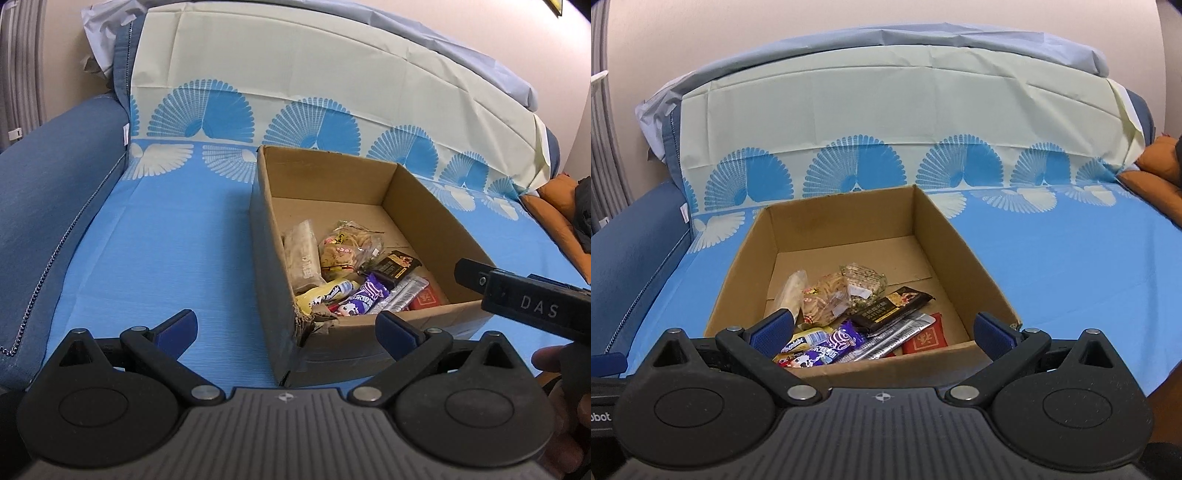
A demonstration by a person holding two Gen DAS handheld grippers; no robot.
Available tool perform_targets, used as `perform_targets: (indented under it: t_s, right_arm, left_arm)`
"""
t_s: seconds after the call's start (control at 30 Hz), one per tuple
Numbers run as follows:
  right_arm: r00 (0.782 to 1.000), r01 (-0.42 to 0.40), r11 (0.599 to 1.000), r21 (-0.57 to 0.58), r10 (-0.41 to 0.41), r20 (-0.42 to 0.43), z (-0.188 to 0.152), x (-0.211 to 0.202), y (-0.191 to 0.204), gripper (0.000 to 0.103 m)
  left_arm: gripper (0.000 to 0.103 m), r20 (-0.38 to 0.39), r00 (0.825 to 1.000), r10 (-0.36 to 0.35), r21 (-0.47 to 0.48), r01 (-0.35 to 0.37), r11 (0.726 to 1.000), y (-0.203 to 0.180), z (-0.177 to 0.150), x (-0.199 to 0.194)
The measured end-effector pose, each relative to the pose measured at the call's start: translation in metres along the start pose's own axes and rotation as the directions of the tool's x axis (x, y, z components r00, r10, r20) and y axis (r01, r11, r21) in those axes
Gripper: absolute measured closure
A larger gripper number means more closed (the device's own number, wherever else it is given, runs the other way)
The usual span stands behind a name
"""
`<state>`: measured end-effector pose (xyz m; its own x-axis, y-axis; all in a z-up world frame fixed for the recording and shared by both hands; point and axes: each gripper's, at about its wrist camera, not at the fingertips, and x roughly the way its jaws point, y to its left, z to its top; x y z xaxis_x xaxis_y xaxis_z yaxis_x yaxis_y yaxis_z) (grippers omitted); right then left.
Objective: Organize snacks
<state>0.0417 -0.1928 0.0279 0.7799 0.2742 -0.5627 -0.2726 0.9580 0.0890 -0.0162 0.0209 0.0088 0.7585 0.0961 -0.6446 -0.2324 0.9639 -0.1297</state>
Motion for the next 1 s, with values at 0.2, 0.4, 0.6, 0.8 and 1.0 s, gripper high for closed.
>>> perform_targets:
  t_s: [0.2, 0.4, 0.6, 0.8, 1.0]
  right_arm:
    - [1.000, 0.005, 1.000, -0.017, -0.005, 0.001, -0.0013, -0.0004, 0.0001, 0.001]
    - [1.000, 0.003, 1.000, -0.028, -0.003, 0.002, -0.0010, -0.0002, 0.0017, 0.001]
    - [1.000, 0.004, 0.999, -0.042, -0.004, 0.001, -0.0012, 0.0004, 0.0046, 0.001]
    - [1.000, 0.003, 0.999, -0.048, -0.003, 0.000, -0.0017, 0.0005, 0.0063, 0.001]
    - [1.000, 0.004, 0.998, -0.057, -0.004, -0.001, -0.0021, 0.0013, 0.0068, 0.001]
  left_arm:
    - [0.001, 0.004, 1.000, -0.009, 0.012, 0.009, 1.000, -0.0048, -0.0017, -0.0005]
    - [0.001, 0.006, 1.000, -0.015, 0.019, 0.014, 1.000, -0.0070, -0.0022, -0.0011]
    - [0.001, 0.006, 1.000, -0.016, 0.023, 0.016, 1.000, -0.0081, -0.0022, -0.0008]
    - [0.001, 0.005, 1.000, -0.014, 0.025, 0.014, 1.000, -0.0090, -0.0020, -0.0003]
    - [0.001, 0.008, 1.000, -0.015, 0.028, 0.015, 0.999, -0.0092, -0.0027, 0.0002]
